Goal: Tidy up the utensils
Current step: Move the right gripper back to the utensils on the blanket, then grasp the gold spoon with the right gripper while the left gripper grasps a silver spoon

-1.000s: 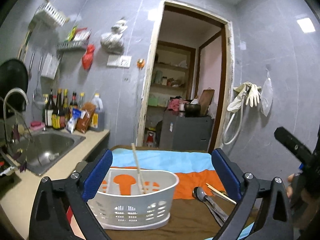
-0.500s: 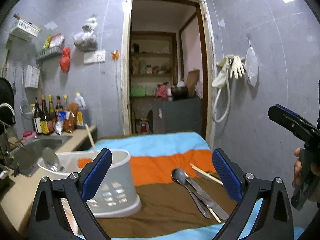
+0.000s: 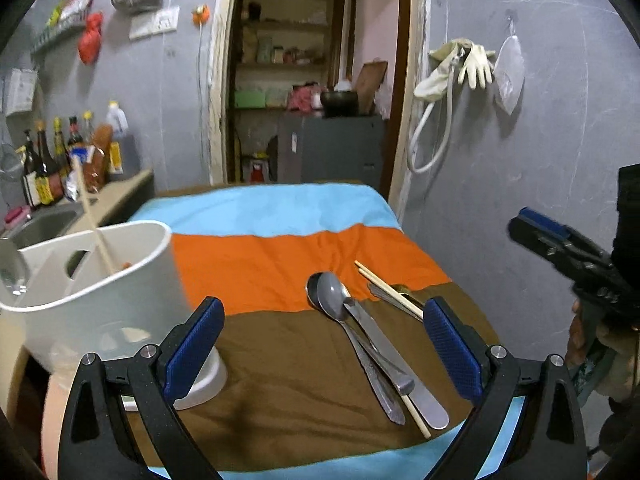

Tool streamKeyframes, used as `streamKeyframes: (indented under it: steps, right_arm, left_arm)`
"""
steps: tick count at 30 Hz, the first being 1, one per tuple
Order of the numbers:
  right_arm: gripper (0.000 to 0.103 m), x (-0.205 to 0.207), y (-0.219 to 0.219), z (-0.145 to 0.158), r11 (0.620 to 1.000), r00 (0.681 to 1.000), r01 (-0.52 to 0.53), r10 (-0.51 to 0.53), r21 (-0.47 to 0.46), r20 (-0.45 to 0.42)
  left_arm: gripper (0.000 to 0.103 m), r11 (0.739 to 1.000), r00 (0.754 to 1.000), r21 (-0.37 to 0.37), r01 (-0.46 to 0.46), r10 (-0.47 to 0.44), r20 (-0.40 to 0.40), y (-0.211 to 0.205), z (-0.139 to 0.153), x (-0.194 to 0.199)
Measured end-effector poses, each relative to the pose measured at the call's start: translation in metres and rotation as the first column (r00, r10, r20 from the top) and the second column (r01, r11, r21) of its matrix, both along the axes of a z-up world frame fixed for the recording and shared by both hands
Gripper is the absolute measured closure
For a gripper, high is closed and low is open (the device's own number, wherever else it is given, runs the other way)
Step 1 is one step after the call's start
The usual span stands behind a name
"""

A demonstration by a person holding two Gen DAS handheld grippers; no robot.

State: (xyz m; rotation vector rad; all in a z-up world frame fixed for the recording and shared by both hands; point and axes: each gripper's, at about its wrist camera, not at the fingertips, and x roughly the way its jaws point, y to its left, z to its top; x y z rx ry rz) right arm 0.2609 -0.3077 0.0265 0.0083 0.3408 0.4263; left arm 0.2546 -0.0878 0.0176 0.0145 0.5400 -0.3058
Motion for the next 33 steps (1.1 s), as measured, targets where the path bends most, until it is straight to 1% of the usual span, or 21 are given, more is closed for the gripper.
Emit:
streamKeyframes:
  steps: [2,4,5,6,8,9,10,11,12,13,15,16,20,24,29,33]
  right_arm:
    - [0.036,0.01,0.0,-0.007,1.0,0.999,0.004,-0.005,-0.02,-0.044]
    - [0.041,0.023,0.002,-0.016,0.999,0.994,0.003,-0.008,-0.046,-0.106]
    - [0.044,0.026,0.002,-0.02,0.999,0.992,0.001,-0.008,-0.052,-0.125]
    - [0.046,0.032,0.003,-0.026,0.998,0.987,-0.005,-0.005,-0.062,-0.158]
    - [0.049,0.039,0.004,-0.033,0.997,0.981,-0.014,-0.002,-0.079,-0.194]
    - [0.051,0.043,0.006,-0.037,0.995,0.977,-0.02,0.0,-0.093,-0.213]
    - [0.052,0.046,0.007,-0.042,0.994,0.974,-0.025,0.0,-0.107,-0.227]
    - [0.055,0.048,0.009,-0.045,0.993,0.97,-0.033,0.004,-0.117,-0.243]
    - [0.06,0.05,0.009,-0.048,0.992,0.967,-0.042,0.01,-0.122,-0.256]
    - [0.061,0.053,0.01,-0.05,0.991,0.963,-0.049,0.013,-0.127,-0.269]
    - [0.067,0.058,0.012,-0.055,0.988,0.955,-0.067,0.024,-0.137,-0.297]
    - [0.067,0.06,0.014,-0.057,0.987,0.95,-0.077,0.029,-0.143,-0.309]
    - [0.069,0.065,0.018,-0.064,0.98,0.938,-0.106,0.042,-0.169,-0.345]
    - [0.07,0.07,0.022,-0.069,0.973,0.926,-0.116,0.033,-0.201,-0.375]
    - [0.07,0.073,0.026,-0.074,0.97,0.92,-0.129,0.038,-0.208,-0.391]
    - [0.07,0.074,0.027,-0.074,0.97,0.919,-0.131,0.04,-0.206,-0.393]
  left_arm:
    - [0.009,1.0,1.0,0.003,0.016,-0.016,-0.021,-0.003,-0.004,0.008]
    - [0.02,1.0,0.999,0.008,0.028,-0.028,-0.042,-0.006,-0.01,0.015]
    - [0.023,0.999,0.998,0.009,0.034,-0.033,-0.054,-0.007,-0.012,0.019]
    - [0.028,0.999,0.997,0.007,0.039,-0.039,-0.072,-0.007,-0.016,0.026]
    - [0.035,0.999,0.995,0.001,0.039,-0.039,-0.094,-0.006,-0.02,0.034]
    - [0.042,0.999,0.994,-0.002,0.036,-0.036,-0.107,-0.005,-0.022,0.038]
    - [0.051,0.999,0.992,-0.012,0.039,-0.04,-0.124,-0.004,-0.025,0.043]
    - [0.056,0.999,0.99,-0.021,0.045,-0.047,-0.136,-0.003,-0.027,0.047]
    - [0.064,0.998,0.987,-0.03,0.048,-0.052,-0.152,-0.002,-0.029,0.051]
    - [0.069,0.998,0.984,-0.039,0.052,-0.057,-0.167,-0.001,-0.031,0.055]
    - [0.075,0.996,0.979,-0.058,0.065,-0.075,-0.19,0.0,-0.033,0.062]
    - [0.079,0.996,0.976,-0.064,0.069,-0.08,-0.2,0.0,-0.034,0.065]
    - [0.083,0.993,0.967,-0.087,0.081,-0.099,-0.236,0.002,-0.038,0.077]
    - [0.089,0.992,0.958,-0.086,0.097,-0.116,-0.264,0.002,-0.041,0.09]
    - [0.09,0.988,0.95,-0.074,0.133,-0.148,-0.273,-0.002,-0.043,0.099]
    - [0.09,0.99,0.946,-0.061,0.123,-0.136,-0.294,-0.004,-0.049,0.107]
